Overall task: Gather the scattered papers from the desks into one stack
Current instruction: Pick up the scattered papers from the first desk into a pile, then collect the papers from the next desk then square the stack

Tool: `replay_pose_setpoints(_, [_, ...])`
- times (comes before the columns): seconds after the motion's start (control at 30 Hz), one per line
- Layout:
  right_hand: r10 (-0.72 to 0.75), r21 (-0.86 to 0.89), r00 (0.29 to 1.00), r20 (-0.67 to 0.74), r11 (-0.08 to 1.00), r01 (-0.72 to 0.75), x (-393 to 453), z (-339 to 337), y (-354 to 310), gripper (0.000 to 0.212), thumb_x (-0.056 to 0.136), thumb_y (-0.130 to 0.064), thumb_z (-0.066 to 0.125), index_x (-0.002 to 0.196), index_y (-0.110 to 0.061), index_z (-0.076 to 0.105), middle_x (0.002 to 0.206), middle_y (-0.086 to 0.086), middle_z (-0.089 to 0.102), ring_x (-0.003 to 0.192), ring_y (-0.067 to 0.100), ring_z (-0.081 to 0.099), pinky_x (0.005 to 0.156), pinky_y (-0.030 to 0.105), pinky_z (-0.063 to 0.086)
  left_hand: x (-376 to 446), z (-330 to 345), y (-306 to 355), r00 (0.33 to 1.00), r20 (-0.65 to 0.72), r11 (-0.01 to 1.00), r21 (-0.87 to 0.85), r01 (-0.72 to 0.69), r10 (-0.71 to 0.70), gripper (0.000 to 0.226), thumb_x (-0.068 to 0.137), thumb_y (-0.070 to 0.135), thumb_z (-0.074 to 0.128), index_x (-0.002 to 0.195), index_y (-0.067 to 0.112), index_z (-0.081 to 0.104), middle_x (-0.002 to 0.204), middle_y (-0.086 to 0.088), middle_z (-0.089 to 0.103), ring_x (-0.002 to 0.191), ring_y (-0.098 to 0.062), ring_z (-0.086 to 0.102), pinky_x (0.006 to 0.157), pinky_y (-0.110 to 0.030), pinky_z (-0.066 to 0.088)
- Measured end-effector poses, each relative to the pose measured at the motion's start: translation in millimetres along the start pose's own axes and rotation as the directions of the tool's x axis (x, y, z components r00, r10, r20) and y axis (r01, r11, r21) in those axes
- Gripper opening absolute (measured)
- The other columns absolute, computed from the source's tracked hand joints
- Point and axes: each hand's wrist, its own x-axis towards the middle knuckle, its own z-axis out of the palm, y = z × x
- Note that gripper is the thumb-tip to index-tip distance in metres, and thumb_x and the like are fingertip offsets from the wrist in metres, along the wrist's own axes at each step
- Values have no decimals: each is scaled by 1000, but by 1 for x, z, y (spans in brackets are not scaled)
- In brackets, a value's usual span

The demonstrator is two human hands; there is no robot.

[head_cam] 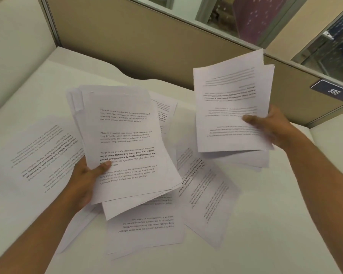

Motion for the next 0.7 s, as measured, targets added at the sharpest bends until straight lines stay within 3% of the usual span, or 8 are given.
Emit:
replay_pose_setpoints(0.13, [-11,74,977,214,997,-5,-34,43,-15,65,80,-17,89,141,-13,67,135,12,76,121,32,76,97,44,64,-13,16,2,998,55,1000,-7,15,-14,39,99,1,73,128,28,73,117,4,86,103,-22,84,74,-34,70])
replay_pose_setpoints(0.23, [-23,110,960,279,994,-8,-61,93,-19,60,84,-9,86,141,-12,65,133,11,77,118,32,77,94,43,65,-26,27,3,997,76,1000,-2,2,-2,37,99,4,75,124,30,73,116,4,87,104,-22,84,78,-38,71])
replay_pose_setpoints(0.3, [4,44,948,318,999,-19,-79,125,-17,62,83,-11,90,140,-15,65,130,7,79,115,30,79,92,43,66,-39,35,5,993,115,1000,-12,-7,9,38,94,12,80,127,31,72,120,1,86,106,-22,83,81,-40,70])
replay_pose_setpoints(0.4, [83,-106,962,262,993,-57,-103,164,0,69,77,-21,97,136,-21,60,128,2,77,107,27,80,89,47,68,-59,44,10,985,164,999,1,-47,46,49,81,31,91,128,38,77,127,7,83,115,-14,80,89,-34,68])
replay_pose_setpoints(0.5, [94,-113,985,143,991,-78,-116,180,23,70,74,-27,99,132,-20,59,124,-1,74,107,22,78,88,40,68,-77,46,12,974,225,999,-20,-30,33,58,69,44,101,122,54,79,130,10,82,118,-12,79,85,-30,67])
replay_pose_setpoints(0.57, [152,-27,983,105,988,-150,-120,181,35,69,76,-30,98,132,-19,58,125,3,73,107,23,78,86,40,68,-88,48,11,972,233,1000,-10,-19,21,57,68,45,99,121,57,79,129,11,82,117,-13,79,83,-29,67])
replay_pose_setpoints(0.7, [256,216,864,434,901,-376,-126,175,53,50,95,-25,82,139,-12,64,129,15,78,116,33,78,89,46,66,-105,53,3,970,244,1000,-5,-22,22,62,66,51,101,124,53,78,129,8,83,117,-16,80,82,-30,68])
